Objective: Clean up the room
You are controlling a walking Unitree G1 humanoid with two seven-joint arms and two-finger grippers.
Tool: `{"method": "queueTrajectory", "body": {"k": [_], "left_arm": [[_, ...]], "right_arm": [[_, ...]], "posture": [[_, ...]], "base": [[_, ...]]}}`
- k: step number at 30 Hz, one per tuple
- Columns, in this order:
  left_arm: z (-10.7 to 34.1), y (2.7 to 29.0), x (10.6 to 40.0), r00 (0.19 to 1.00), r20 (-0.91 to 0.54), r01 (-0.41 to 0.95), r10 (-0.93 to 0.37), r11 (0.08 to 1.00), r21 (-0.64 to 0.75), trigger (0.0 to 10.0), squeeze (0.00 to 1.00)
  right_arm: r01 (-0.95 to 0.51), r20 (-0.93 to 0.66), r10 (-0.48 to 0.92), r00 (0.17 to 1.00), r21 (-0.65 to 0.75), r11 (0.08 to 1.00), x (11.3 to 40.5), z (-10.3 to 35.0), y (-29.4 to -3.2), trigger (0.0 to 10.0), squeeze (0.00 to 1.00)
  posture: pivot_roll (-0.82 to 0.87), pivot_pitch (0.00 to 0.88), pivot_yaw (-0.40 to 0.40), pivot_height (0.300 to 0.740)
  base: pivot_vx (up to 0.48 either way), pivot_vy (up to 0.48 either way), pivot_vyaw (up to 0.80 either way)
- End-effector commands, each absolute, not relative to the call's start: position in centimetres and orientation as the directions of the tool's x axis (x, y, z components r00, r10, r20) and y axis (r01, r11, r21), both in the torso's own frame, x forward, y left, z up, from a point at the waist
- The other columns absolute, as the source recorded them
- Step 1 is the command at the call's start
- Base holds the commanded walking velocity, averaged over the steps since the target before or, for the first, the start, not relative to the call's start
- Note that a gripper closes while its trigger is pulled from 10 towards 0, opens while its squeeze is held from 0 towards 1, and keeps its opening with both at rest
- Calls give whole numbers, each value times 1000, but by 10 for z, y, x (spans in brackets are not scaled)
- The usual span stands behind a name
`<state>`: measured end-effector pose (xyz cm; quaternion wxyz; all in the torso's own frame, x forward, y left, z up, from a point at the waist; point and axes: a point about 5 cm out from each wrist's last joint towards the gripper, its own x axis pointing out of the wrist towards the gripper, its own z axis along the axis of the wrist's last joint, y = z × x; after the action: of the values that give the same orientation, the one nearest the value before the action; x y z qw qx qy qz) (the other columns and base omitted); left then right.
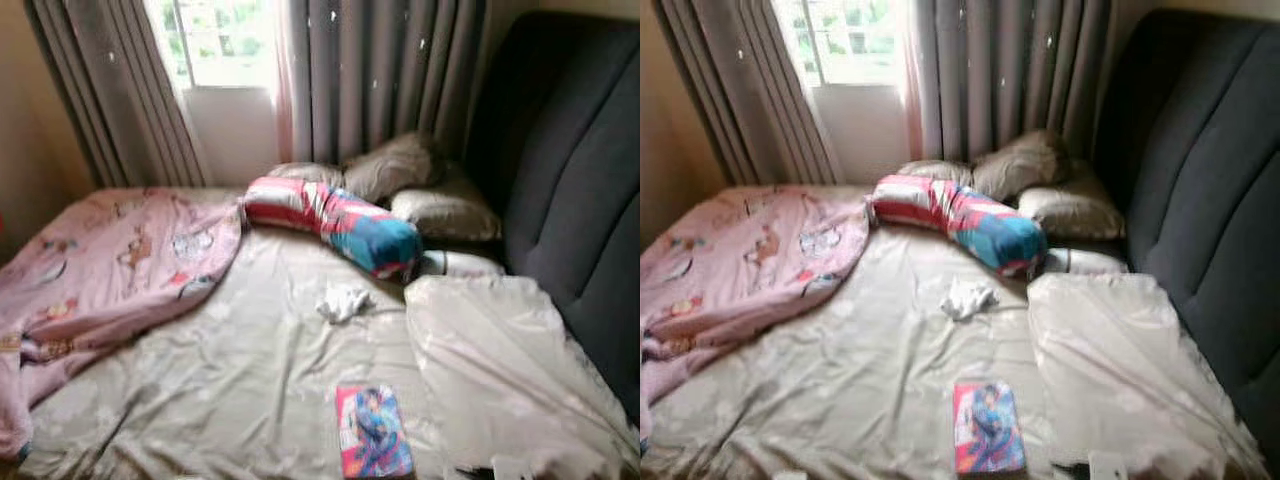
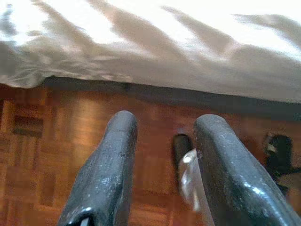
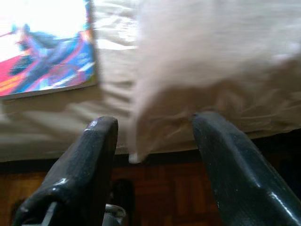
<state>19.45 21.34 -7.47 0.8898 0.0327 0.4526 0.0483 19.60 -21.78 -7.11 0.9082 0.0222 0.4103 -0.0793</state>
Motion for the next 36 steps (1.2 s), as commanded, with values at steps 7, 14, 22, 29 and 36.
{"method": "queueTrajectory", "body": {"k": [7,14,22,29,36], "left_arm": [[-75,221,191,575,-807,-58,135,990,125,10000,0],[-75,218,193,577,-806,-58,131,991,120,10000,0],[-74,225,191,575,-806,-69,140,990,123,10000,0],[-75,218,192,574,-808,-65,133,991,117,10000,0],[-75,211,195,579,-805,-62,126,992,111,10000,0]], "right_arm": [[149,-742,-101,663,-1,989,201,-70,-209,10000,0],[153,-740,-101,664,1,988,202,-70,-209,10000,0],[150,-741,-98,664,3,989,202,-69,-210,10000,0],[147,-743,-96,662,3,989,203,-69,-209,10000,0],[147,-743,-95,663,5,989,203,-69,-209,10000,0]], "posture": [[-80,23,6,740],[-76,30,2,740],[-72,38,0,740],[-70,43,1,740],[-67,50,3,740]], "base": [[0,472,0],[0,472,0],[0,472,0],[0,472,0],[0,472,0]]}}
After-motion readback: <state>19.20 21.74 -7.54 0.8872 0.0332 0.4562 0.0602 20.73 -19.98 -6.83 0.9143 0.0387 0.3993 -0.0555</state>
